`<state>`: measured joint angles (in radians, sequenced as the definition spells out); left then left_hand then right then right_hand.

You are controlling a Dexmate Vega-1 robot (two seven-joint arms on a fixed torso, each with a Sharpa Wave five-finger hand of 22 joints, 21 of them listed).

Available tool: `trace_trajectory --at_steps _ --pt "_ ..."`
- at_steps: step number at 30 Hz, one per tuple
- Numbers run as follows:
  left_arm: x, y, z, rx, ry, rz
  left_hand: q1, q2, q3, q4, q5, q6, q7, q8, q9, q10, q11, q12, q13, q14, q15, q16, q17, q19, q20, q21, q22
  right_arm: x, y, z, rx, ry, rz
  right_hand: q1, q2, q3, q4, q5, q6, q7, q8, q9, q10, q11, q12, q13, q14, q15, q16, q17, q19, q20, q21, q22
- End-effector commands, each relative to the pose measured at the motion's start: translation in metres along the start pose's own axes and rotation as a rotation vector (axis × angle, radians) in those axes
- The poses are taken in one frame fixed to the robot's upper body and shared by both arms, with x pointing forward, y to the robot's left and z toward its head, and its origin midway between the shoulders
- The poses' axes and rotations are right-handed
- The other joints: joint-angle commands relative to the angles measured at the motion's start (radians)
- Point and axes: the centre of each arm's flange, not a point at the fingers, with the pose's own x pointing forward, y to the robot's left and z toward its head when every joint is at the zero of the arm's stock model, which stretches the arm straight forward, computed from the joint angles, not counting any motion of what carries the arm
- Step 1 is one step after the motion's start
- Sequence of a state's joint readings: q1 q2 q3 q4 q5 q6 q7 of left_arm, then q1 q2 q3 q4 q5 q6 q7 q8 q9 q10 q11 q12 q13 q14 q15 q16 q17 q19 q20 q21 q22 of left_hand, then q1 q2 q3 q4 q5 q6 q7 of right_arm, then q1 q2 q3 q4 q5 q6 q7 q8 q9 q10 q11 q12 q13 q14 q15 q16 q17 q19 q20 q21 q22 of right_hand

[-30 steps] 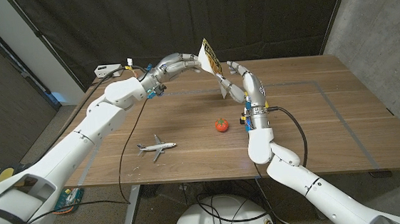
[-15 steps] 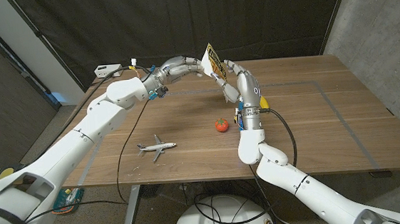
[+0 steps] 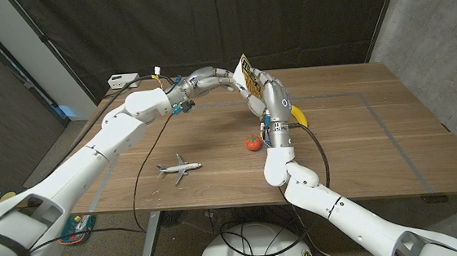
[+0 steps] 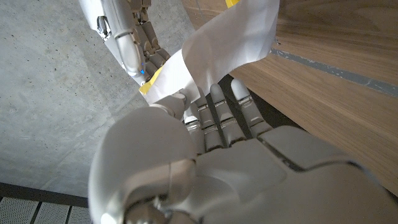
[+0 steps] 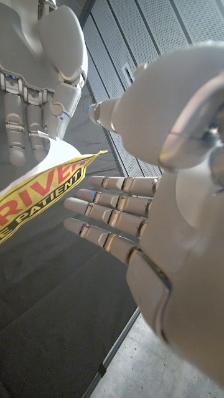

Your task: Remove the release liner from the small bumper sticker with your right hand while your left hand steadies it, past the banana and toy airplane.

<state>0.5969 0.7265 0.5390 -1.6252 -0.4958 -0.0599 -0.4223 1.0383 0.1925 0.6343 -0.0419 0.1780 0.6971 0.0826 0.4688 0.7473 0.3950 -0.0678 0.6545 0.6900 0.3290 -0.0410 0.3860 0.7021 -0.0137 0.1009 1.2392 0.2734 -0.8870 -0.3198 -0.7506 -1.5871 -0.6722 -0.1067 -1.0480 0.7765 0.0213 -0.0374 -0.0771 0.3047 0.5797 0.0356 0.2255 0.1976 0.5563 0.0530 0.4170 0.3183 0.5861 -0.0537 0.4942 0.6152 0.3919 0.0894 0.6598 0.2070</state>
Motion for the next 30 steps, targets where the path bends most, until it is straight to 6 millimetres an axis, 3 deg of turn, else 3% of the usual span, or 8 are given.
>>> trace_trajectory --at_steps 1,3,11,17,23,27,30 --pt "0.004 -0.002 -0.001 0.004 0.004 -0.044 0.011 -0.001 0.001 -0.009 0.006 0.039 0.035 0.208 -0.001 0.023 -0.015 0.005 -0.002 0.011 -0.032 -0.006 0.003 -0.009 0.002 0.011 0.002 0.002 0.012 0.006 -0.069 -0.016 -0.049 0.006 0.002 -0.008 -0.005 0.01 0.047 -0.001 0.01 0.003 0.048 0.004 0.017 0.008 0.054 -0.028 0.029 0.013 0.03 0.019 0.02 0.002" --pt "0.004 -0.003 -0.001 0.005 0.002 -0.057 0.011 -0.001 0.0 -0.009 0.006 0.041 0.034 0.208 -0.003 0.023 -0.013 0.005 -0.003 0.012 -0.032 -0.005 0.004 -0.01 0.001 0.014 0.001 0.002 0.014 0.007 -0.079 -0.021 -0.068 0.01 0.002 -0.011 -0.007 0.013 0.072 0.003 0.014 0.003 0.073 -0.007 0.026 0.01 0.08 -0.034 0.049 0.024 0.043 0.018 0.027 0.001" --pt "0.003 -0.005 0.002 0.006 -0.011 -0.091 0.013 -0.002 -0.002 -0.018 0.01 0.055 0.037 0.208 -0.013 0.033 -0.017 0.009 -0.008 0.016 -0.034 -0.005 0.008 -0.012 -0.003 0.029 -0.002 0.006 0.019 0.001 -0.079 -0.003 -0.097 0.035 0.012 -0.008 -0.017 0.021 0.096 0.001 0.012 0.004 0.096 -0.006 0.032 0.015 0.121 -0.039 0.075 0.036 0.082 0.015 0.046 0.001" --pt "0.004 -0.005 0.0 -0.029 -0.036 -0.131 0.013 -0.003 -0.003 -0.024 0.012 0.064 0.039 0.208 -0.018 0.04 -0.017 0.011 -0.012 0.021 -0.036 -0.003 0.011 -0.013 -0.005 0.04 -0.006 0.007 0.022 -0.002 -0.076 0.008 -0.132 0.061 0.023 -0.004 -0.026 0.027 0.157 -0.001 0.024 0.004 0.152 -0.017 0.048 0.014 0.175 -0.048 0.109 0.052 0.115 0.009 0.065 0.001" --pt "0.003 -0.003 -0.002 -0.032 -0.035 -0.132 0.014 -0.005 -0.004 -0.03 0.014 0.067 0.039 0.207 -0.022 0.04 -0.018 0.014 -0.011 0.024 -0.037 -0.003 0.013 -0.014 -0.006 0.047 -0.009 0.007 0.024 -0.005 -0.056 0.016 -0.169 0.127 0.072 0.023 -0.046 0.034 0.3 -0.024 0.056 0.005 0.291 -0.046 0.091 0.012 0.261 -0.075 0.154 0.073 0.145 -0.012 0.09 0.002" --pt "0.002 -0.003 -0.005 -0.039 -0.036 -0.124 0.015 -0.005 -0.004 -0.034 0.016 0.072 0.038 0.207 -0.025 0.043 -0.021 0.015 -0.013 0.025 -0.039 -0.004 0.012 -0.012 -0.008 0.053 -0.011 0.006 0.024 -0.006 -0.04 0.006 -0.184 0.172 0.111 0.049 -0.056 0.031 0.386 -0.033 0.075 0.005 0.38 -0.052 0.122 0.014 0.297 -0.085 0.166 0.08 0.162 -0.022 0.108 0.002" --pt "0.002 -0.002 -0.005 -0.043 -0.038 -0.112 0.015 -0.006 -0.004 -0.037 0.017 0.074 0.035 0.206 -0.028 0.044 -0.025 0.017 -0.012 0.025 -0.042 -0.005 0.013 -0.011 -0.012 0.056 -0.012 0.006 0.023 -0.007 -0.037 0.007 -0.191 0.175 0.125 0.055 -0.052 0.027 0.401 -0.034 0.076 0.005 0.39 -0.061 0.122 0.012 0.308 -0.089 0.165 0.079 0.163 -0.023 0.113 0.002"
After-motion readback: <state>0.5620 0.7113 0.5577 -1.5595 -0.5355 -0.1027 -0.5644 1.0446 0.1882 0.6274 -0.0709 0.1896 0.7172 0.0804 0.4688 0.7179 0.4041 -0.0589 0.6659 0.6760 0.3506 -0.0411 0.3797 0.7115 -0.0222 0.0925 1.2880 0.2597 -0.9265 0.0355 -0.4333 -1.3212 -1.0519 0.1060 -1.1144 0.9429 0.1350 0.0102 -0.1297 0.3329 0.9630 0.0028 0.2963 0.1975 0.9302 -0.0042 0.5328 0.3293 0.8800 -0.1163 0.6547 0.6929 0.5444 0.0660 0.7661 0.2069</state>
